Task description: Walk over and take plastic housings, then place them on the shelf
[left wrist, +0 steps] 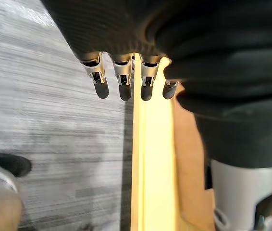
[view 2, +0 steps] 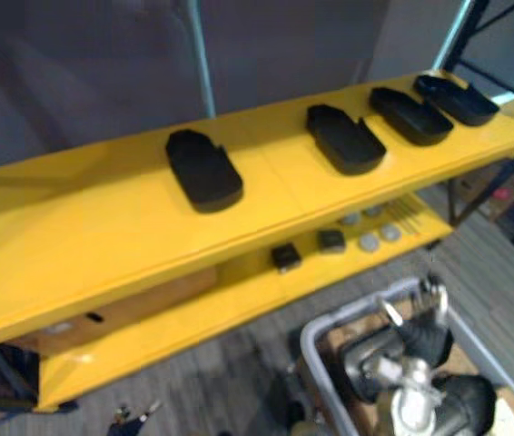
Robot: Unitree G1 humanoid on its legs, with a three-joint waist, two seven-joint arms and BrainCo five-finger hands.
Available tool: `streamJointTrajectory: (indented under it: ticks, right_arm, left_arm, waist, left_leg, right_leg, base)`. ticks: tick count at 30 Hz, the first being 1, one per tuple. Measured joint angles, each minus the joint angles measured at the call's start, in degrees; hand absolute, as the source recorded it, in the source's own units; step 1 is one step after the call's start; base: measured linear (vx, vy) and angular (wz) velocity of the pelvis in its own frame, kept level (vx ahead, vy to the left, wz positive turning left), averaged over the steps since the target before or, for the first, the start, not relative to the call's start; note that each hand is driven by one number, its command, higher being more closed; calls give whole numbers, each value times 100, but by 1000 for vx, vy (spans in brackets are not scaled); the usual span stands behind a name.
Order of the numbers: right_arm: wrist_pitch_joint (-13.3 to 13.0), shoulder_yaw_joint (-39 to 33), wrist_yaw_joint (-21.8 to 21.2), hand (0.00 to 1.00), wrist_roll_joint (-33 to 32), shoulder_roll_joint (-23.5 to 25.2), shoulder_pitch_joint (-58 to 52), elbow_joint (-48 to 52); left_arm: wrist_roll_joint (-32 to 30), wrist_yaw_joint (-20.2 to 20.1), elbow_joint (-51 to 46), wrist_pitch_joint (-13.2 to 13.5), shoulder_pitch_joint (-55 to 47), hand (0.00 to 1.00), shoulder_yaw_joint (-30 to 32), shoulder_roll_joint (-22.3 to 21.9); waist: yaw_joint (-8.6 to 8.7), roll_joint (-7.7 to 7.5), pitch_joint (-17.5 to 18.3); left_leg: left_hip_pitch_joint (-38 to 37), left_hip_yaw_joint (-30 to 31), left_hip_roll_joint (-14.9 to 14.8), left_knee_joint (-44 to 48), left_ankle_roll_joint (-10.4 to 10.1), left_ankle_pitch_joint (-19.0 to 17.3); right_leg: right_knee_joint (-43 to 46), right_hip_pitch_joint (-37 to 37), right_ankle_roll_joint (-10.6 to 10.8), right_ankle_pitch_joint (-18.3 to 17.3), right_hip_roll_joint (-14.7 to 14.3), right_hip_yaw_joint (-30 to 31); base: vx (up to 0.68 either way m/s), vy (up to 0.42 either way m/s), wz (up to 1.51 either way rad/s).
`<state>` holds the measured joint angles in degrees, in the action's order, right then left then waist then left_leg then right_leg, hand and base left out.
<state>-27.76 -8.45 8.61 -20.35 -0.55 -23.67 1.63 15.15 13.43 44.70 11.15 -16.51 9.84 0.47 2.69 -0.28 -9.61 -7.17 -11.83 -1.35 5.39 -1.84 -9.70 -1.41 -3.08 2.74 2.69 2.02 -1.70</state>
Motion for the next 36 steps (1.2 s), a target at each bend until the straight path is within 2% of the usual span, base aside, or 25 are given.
streamJointTrajectory:
  ticks: [2,5,9,10,12,13,16,17,19,21,23,24,25,26,27,28,29,30,31,32,33,35,36]
  right_arm:
    - [-128,96,3,0,-32,21,-48,3]
    - [-137,355,176,0,-34,22,-17,-1]
    - [-137,467,995,0,-76,23,-10,-96]
    - [-137,461,1053,0,-90,23,-17,-126]
    - [-138,288,1431,0,-142,28,-121,-370]
    - [-151,195,1483,0,-147,28,-171,-434]
    - [-337,-502,1607,0,-352,24,-503,-741]
    - [-367,-617,1607,0,-394,25,-557,-772]
    - [-577,-879,1578,0,-488,25,-787,-913]
    - [-671,-887,1431,0,-566,27,-877,-956]
    - [-770,-812,1210,0,-624,40,-805,-966]
    - [-843,-674,1064,0,-642,26,-622,-1002]
    - [-877,-582,974,0,-640,-7,-536,-1006]
    - [-900,-333,869,0,-582,-134,-316,-1013]
    - [-899,-84,862,0,-511,-269,-125,-1013]
    - [-899,19,849,0,-476,-322,-28,-1011]
    - [-897,156,765,0,-480,-369,101,-1004]
    - [-897,188,718,0,-481,-376,187,-971]
    - [-912,193,645,0,-478,-414,316,-820]
    - [-940,183,628,0,-483,-353,418,-861]
    - [-846,192,577,0,-540,-362,540,-873]
    - [-828,203,454,0,-677,-393,618,-870]
    - [-800,213,307,0,-839,-418,704,-872]
  left_arm:
    - [-20,8,-242,126,-96,0,-190,-39]
    - [-320,-20,-856,366,-262,0,-769,-22]
    - [-859,-385,-1407,387,-314,0,-1680,165]
    - [-907,-410,-1438,387,-327,0,-1720,172]
    - [-967,-697,-1638,381,-366,0,-2027,314]
    - [-989,-786,-1699,380,-355,0,-2107,375]
    - [-1176,-1240,-1842,359,-80,0,-2502,701]
    - [-1176,-1301,-1848,349,8,0,-2579,760]
    - [-1183,-1531,-1892,301,398,0,-2782,878]
    - [-1311,-1647,-2001,195,708,0,-2998,950]
    - [-1341,-1641,-2140,42,791,0,-3089,970]
    - [-1322,-1600,-2198,-86,724,0,-3089,952]
    - [-1307,-1565,-2238,-163,665,0,-3085,929]
    - [-1234,-1452,-2328,-259,480,0,-3065,866]
    - [-1087,-1352,-2426,-357,274,0,-3027,765]
    - [-1045,-1319,-2488,-385,167,0,-2999,731]
    - [-1043,-1254,-2574,-391,-3,0,-2933,726]
    - [-1043,-1225,-2578,-389,-62,0,-2868,725]
    - [-1045,-1182,-2597,-360,-99,0,-2743,733]
    - [-1045,-1180,-2536,-355,-51,0,-2603,815]
    - [-1043,-1135,-2433,-353,-11,0,-2410,819]
    - [-1029,-1087,-2435,-282,-167,0,-2335,812]
    - [-869,-1033,-2437,-124,-246,0,-2345,805]
  waist:
    - [-3,-5,63]
    - [-25,-36,141]
    - [16,-4,192]
    - [16,-3,193]
    - [177,-17,230]
    - [232,-17,234]
    - [578,0,246]
    - [630,9,244]
    - [886,18,257]
    - [987,33,267]
    - [1012,18,257]
    - [957,-42,244]
    - [905,-41,243]
    - [807,-23,218]
    - [703,79,193]
    - [632,135,160]
    - [485,200,167]
    - [431,239,169]
    - [400,376,139]
    - [413,208,-7]
    - [330,97,-182]
    - [213,112,-199]
    - [125,148,-258]
  left_leg:
    - [6,8,-6,-13,-7,-4]
    - [21,-2,-9,-92,-10,-3]
    - [139,-273,-34,-136,-53,-13]
    - [133,-311,-42,-146,-53,-13]
    - [111,-642,-130,-150,-110,-53]
    - [93,-736,-154,-138,-125,-62]
    - [-35,-1087,-256,-92,-218,-125]
    - [-61,-1112,-264,-92,-221,-128]
    - [-137,-1248,-286,-81,-225,-131]
    - [-211,-1354,-285,-66,-235,-149]
    - [-213,-1328,-276,196,-203,-235]
    - [-82,-937,-250,719,-73,-310]
    - [31,-630,-244,1039,22,-366]
    - [284,-26,-212,1633,216,-478]
    - [467,413,-179,2029,333,-555]
    - [476,576,-171,2111,399,-604]
    - [470,675,-197,2042,478,-696]
    - [486,661,-230,1919,524,-770]
    - [510,644,-373,1568,275,-1135]
    - [500,611,-273,1476,-10,-1257]
    - [560,590,-197,1486,53,-1231]
    - [640,553,-250,1392,126,-1189]
    - [695,500,-269,1305,153,-1149]
  right_leg:
    - [-2,6,-1,1,-2,-10]
    - [-32,38,-6,36,-12,-5]
    - [-92,257,-45,117,-64,202]
    - [-105,278,-50,134,-78,233]
    - [-118,403,-31,203,-205,550]
    - [-118,426,-49,228,-237,649]
    - [-97,493,-70,276,-393,983]
    - [-93,489,-70,276,-407,1012]
    - [-51,490,-70,276,-452,1059]
    - [-7,488,-69,275,-476,1169]
    - [22,504,-65,272,-509,1370]
    - [132,529,-82,242,-554,1620]
    - [200,569,-104,165,-583,1768]
    - [354,658,-230,54,-628,1944]
    - [376,694,-326,-9,-649,1956]
    - [368,704,-372,-39,-674,1949]
    - [363,824,-387,-47,-701,1912]
    - [396,922,-374,-35,-721,1840]
    - [775,1324,-335,-5,-771,1466]
    - [989,1531,-161,253,-662,1287]
    - [839,1525,-169,303,-611,1284]
    - [555,1517,-261,330,-585,1266]
    - [752,1665,-235,362,-527,1167]
  base:
    - [-63,-10,2]
    - [-76,-15,0]
    - [-49,-11,-22]
    - [3,-10,-58]
    - [42,-15,-69]
    - [88,-19,-72]
    - [85,-16,-64]
    - [50,-14,-34]
    - [25,-11,-32]
    - [-29,3,-35]
    - [-89,9,-60]
    - [-86,-22,-93]
    - [-86,-37,-125]
    - [-104,14,-131]
    - [-108,59,-133]
    - [-123,118,-123]
    - [-118,91,-87]
    - [-164,74,-55]
    - [-208,50,0]
    - [-312,16,7]
    - [-243,9,-2]
    - [-103,-4,-23]
    - [-35,12,-13]
